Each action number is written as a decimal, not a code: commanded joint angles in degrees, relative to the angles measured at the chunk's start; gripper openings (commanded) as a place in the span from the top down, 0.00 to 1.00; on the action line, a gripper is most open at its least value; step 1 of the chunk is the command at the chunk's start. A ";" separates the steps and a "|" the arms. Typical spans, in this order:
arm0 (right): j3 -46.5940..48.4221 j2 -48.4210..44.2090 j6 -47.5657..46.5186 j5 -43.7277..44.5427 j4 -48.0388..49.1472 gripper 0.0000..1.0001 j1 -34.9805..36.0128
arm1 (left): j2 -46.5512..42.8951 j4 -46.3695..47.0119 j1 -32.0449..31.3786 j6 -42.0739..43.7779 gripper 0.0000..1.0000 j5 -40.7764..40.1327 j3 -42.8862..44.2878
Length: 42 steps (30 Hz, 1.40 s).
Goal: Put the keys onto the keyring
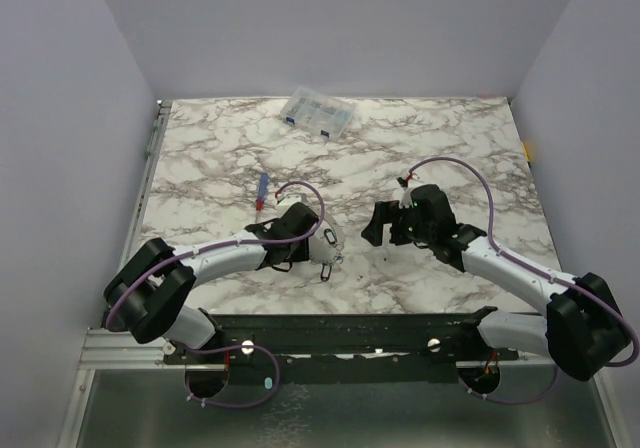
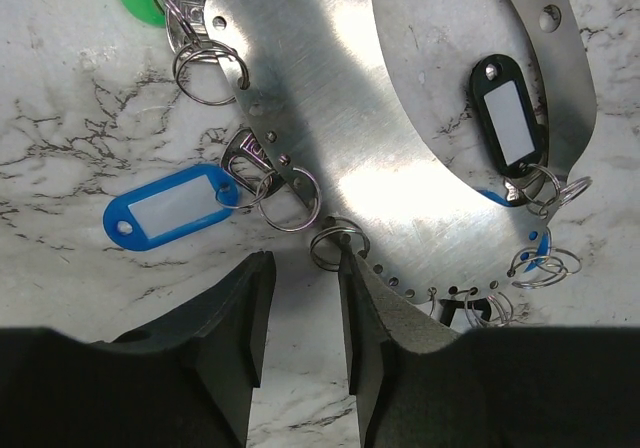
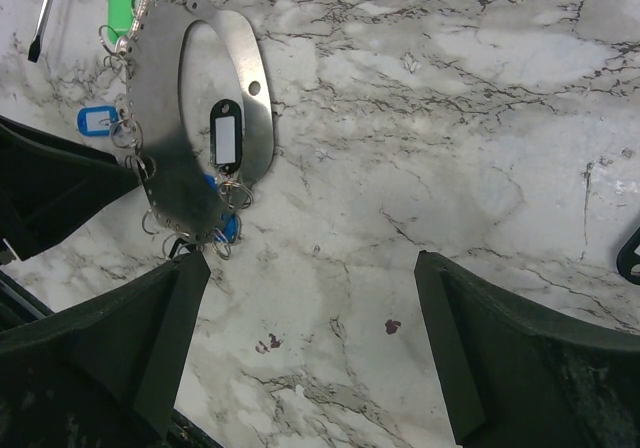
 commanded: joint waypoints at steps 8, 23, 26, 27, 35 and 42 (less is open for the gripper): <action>-0.80 1.03 -0.36 -1.07 0.81 0.03 0.30 | -1.89 -0.23 -0.30 -1.77 0.65 -4.20 -0.48; -0.83 1.58 -0.40 -1.01 1.00 0.03 0.33 | 0.18 2.76 -0.47 -2.34 0.70 -1.74 -2.09; -0.80 1.85 -0.44 -1.17 1.14 0.03 0.31 | 0.66 4.05 -0.64 -2.47 0.72 -1.18 -2.58; -0.80 1.92 -0.44 -1.24 1.11 0.03 0.33 | 1.03 4.44 -0.65 -2.47 0.72 -1.14 -2.65; -1.03 1.87 -0.35 -1.20 1.03 0.03 0.28 | 2.74 6.35 -1.00 -0.99 0.95 -0.55 -2.58; -0.93 1.58 -0.50 -1.76 1.24 0.03 0.29 | 1.15 4.87 -0.99 2.36 1.00 3.49 -1.71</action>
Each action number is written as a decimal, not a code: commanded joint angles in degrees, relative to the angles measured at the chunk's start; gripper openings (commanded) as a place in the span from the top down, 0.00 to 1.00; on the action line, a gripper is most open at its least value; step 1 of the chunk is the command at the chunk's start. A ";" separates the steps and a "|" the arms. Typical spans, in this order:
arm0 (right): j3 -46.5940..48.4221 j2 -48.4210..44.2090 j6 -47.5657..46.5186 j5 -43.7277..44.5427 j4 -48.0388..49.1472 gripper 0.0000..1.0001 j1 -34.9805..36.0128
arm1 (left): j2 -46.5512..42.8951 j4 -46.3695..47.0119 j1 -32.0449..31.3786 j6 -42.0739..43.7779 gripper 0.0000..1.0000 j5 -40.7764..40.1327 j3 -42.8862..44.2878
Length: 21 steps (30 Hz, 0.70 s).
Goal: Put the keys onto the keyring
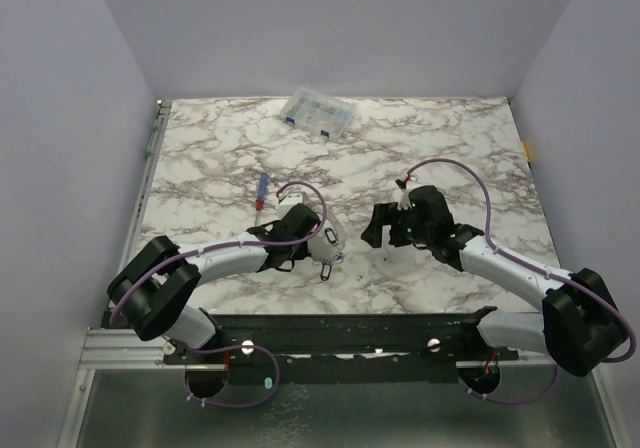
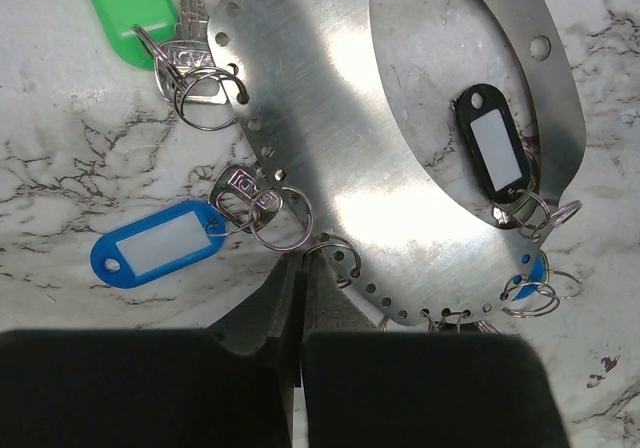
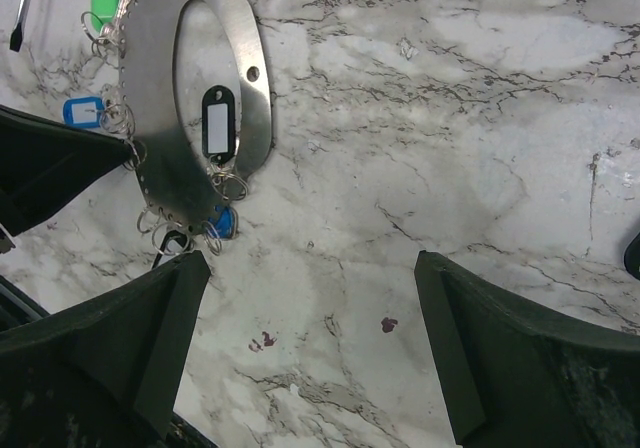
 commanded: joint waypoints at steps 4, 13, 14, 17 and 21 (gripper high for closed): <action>-0.24 -0.86 -0.67 -3.12 1.22 0.03 0.32 | -0.68 -6.79 -0.51 5.31 1.00 7.60 3.02; -1.25 -4.19 -4.30 -12.62 7.05 0.03 2.23 | -1.67 -21.43 -0.49 10.28 1.00 12.36 12.98; -1.60 -4.90 -5.16 -12.23 7.89 0.03 3.34 | -1.59 -22.16 -0.51 10.51 1.00 12.87 13.87; -2.93 -7.09 -7.35 -8.84 10.70 0.03 8.29 | -0.75 -25.19 -0.52 10.96 1.00 14.72 16.10; -5.79 -8.83 -11.34 -4.43 16.26 0.03 14.89 | 0.88 -29.43 -0.52 11.70 1.00 16.45 18.84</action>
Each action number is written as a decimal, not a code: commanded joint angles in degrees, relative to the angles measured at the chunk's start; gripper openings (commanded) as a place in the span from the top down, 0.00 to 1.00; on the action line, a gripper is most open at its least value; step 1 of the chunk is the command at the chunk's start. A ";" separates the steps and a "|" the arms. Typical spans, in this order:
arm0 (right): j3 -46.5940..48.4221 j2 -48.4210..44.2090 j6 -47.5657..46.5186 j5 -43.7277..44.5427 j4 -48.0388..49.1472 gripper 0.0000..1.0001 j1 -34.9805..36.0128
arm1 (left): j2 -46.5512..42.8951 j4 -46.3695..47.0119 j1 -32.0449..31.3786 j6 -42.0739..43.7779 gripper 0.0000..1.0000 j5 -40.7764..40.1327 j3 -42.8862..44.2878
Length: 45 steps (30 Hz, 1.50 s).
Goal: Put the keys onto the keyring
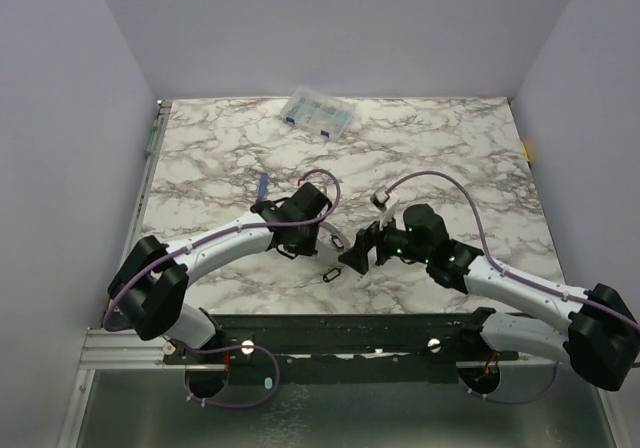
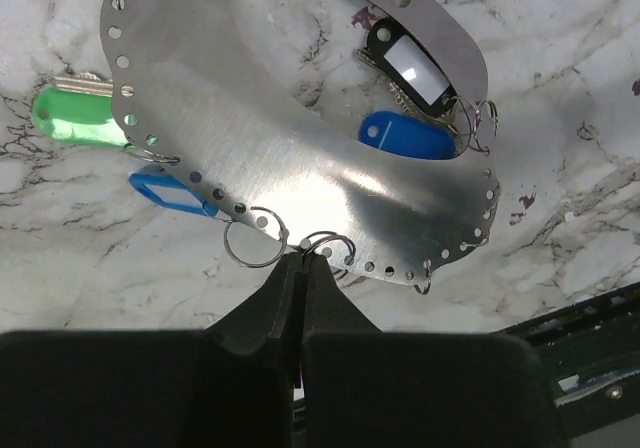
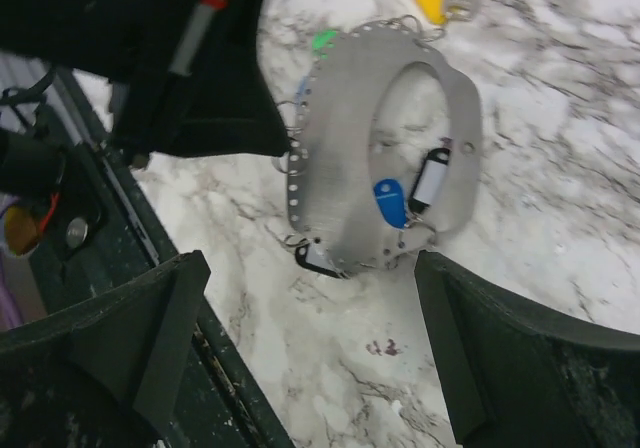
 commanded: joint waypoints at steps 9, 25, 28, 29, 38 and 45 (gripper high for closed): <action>-14.11 -1.43 -13.44 6.69 30.77 0.05 12.10 | 2.22 -12.02 -0.27 1.66 1.00 9.95 8.53; -12.44 14.75 -25.52 12.02 47.11 0.08 17.11 | 0.96 -17.50 -0.26 0.78 1.00 14.04 12.72; -12.79 16.74 -25.92 11.80 50.01 0.08 17.37 | 0.74 -17.48 -0.30 0.31 1.00 14.13 12.30; -12.91 17.28 -26.07 11.75 50.79 0.08 17.51 | 0.68 -17.45 -0.22 0.29 1.00 13.93 12.22; -16.70 11.73 -20.86 20.73 50.46 0.08 17.66 | -5.46 -12.69 -0.30 0.26 0.60 4.50 3.60; -16.38 4.52 -10.29 32.53 38.32 0.07 17.66 | -12.47 -0.74 -0.41 -7.68 0.41 1.42 -8.43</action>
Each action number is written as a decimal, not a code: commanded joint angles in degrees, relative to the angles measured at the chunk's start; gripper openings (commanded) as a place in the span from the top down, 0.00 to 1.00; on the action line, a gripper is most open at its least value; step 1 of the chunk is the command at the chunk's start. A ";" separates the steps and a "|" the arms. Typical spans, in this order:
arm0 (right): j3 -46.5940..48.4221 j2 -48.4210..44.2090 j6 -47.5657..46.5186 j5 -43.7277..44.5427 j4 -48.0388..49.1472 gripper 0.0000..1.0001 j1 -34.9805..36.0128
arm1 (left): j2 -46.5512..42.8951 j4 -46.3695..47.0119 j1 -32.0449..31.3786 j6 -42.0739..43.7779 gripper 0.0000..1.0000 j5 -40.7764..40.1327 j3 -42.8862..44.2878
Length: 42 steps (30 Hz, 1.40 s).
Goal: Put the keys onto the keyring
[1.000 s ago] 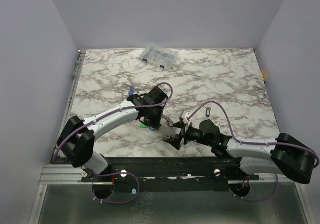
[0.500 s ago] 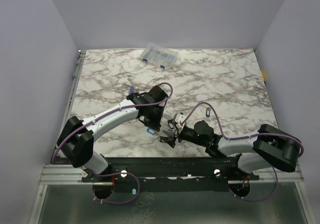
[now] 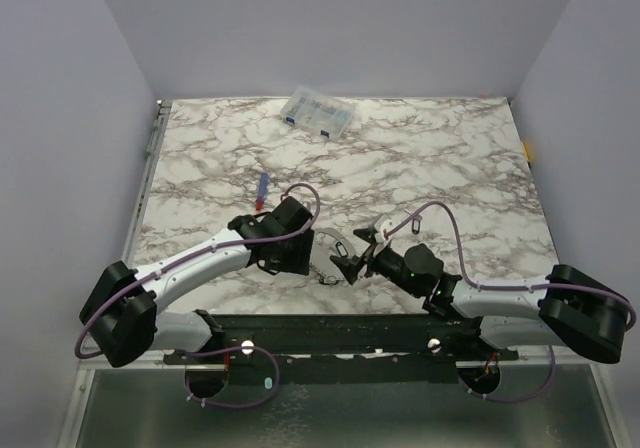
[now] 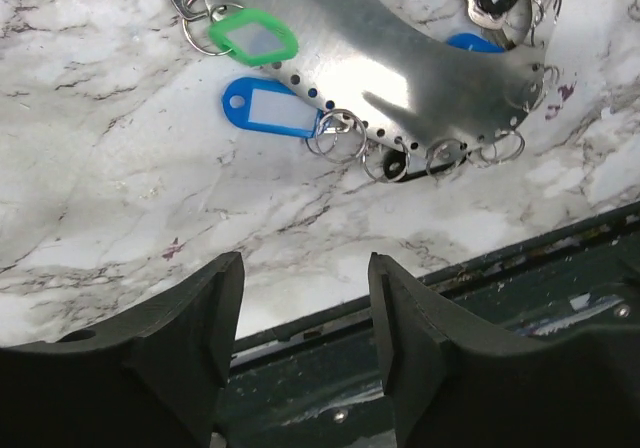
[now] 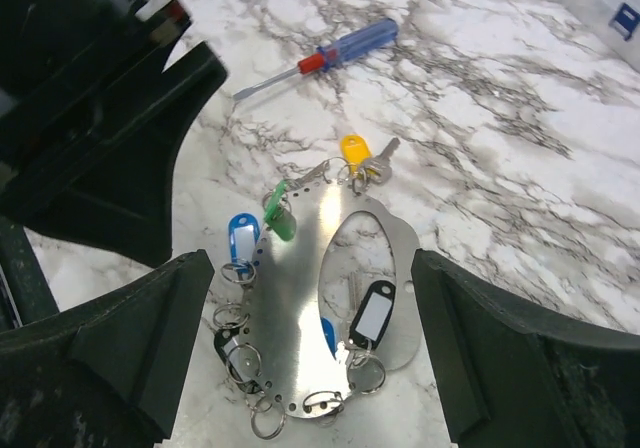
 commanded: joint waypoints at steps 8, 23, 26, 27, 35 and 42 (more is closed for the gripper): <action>-1.14 -8.32 11.37 12.83 -13.76 0.07 0.46 | -9.68 22.36 -1.95 -11.89 0.55 -5.70 -12.61; -0.41 -15.14 10.31 13.78 -23.60 0.05 0.48 | -7.98 32.92 -19.94 4.63 0.44 -21.97 -19.36; -0.42 -15.36 10.73 13.55 -24.70 0.05 0.46 | -4.68 34.74 -23.05 7.91 0.45 -24.28 -18.85; -0.42 -15.49 10.83 13.46 -25.01 0.05 0.46 | -3.53 35.22 -23.91 9.11 0.46 -24.86 -18.61; -0.67 -17.07 11.30 13.29 -27.01 0.05 0.48 | 3.53 36.43 -25.72 11.94 0.56 -29.56 -15.70; -0.86 -17.36 11.53 12.88 -27.00 0.05 0.51 | 4.96 36.46 -25.74 13.00 0.57 -31.67 -14.76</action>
